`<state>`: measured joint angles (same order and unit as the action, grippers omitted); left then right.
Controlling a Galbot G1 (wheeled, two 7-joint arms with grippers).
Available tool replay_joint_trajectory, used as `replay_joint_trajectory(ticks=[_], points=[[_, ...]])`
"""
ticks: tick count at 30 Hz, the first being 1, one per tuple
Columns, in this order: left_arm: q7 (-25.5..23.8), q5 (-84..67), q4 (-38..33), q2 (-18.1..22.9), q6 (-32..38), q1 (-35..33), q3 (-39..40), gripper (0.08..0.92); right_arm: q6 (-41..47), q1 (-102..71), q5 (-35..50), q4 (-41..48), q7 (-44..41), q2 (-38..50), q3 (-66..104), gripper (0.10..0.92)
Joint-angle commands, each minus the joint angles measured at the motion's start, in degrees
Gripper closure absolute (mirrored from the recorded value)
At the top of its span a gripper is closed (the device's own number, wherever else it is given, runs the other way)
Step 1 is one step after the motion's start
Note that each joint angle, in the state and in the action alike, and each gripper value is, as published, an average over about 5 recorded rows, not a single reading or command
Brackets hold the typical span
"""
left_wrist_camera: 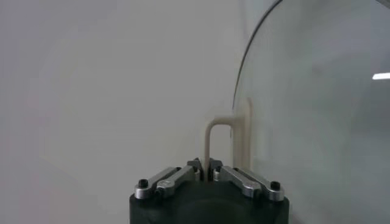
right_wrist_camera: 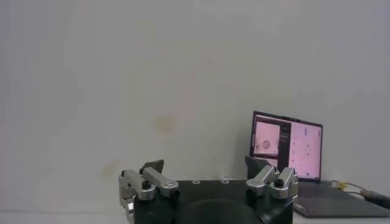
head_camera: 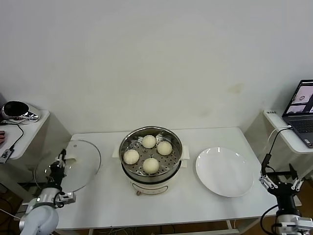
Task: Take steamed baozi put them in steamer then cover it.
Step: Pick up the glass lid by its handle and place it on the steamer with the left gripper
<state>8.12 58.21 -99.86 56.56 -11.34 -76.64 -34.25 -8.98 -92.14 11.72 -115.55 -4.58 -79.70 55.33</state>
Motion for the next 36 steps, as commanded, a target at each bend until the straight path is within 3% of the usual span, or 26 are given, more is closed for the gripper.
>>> replay_joint_trajectory(ticks=[1, 5, 8, 12, 16, 24, 36], points=[[-2.36, -13.62, -17.68, -7.2, -14.04, -1.0, 2.79, 0.853, -0.69, -1.16, -3.26, -0.47, -0.13, 0.15, -3.37, 0.203], [-3.44, -16.61, -19.43, -10.64, -16.99, 3.85, 11.5, 0.853, -1.18, -0.67, -6.82, 0.12, 0.19, -1.16, -4.92, 0.203], [-4.0, -16.72, -18.63, -10.93, -19.19, 10.35, 20.61, 0.853, -1.74, 0.16, -10.98, 1.15, 0.7, -2.78, -5.98, 0.203], [-7.55, -14.14, -16.76, -8.6, -23.69, 19.49, 30.59, 0.853, -1.98, 1.41, -15.37, 2.33, 1.55, -4.69, -7.44, 0.203], [-12.86, -7.91, -14.11, -3.56, -27.83, 26.46, 37.5, 0.853, -1.84, 2.31, -16.97, 3.01, 2.31, -5.88, -8.41, 0.203], [-21.72, 5.4, -9.09, 5.13, -29.56, 30.9, 42.46, 0.853, -1.8, 2.98, -17.51, 4.08, 2.39, -6.22, -9.93, 0.203], [-25.12, 13.36, -4.84, 12.4, -30.31, 33.03, 46.47, 0.853, -1.91, 3.87, -17.13, 5.07, 2.37, -5.79, -10.46, 0.203]])
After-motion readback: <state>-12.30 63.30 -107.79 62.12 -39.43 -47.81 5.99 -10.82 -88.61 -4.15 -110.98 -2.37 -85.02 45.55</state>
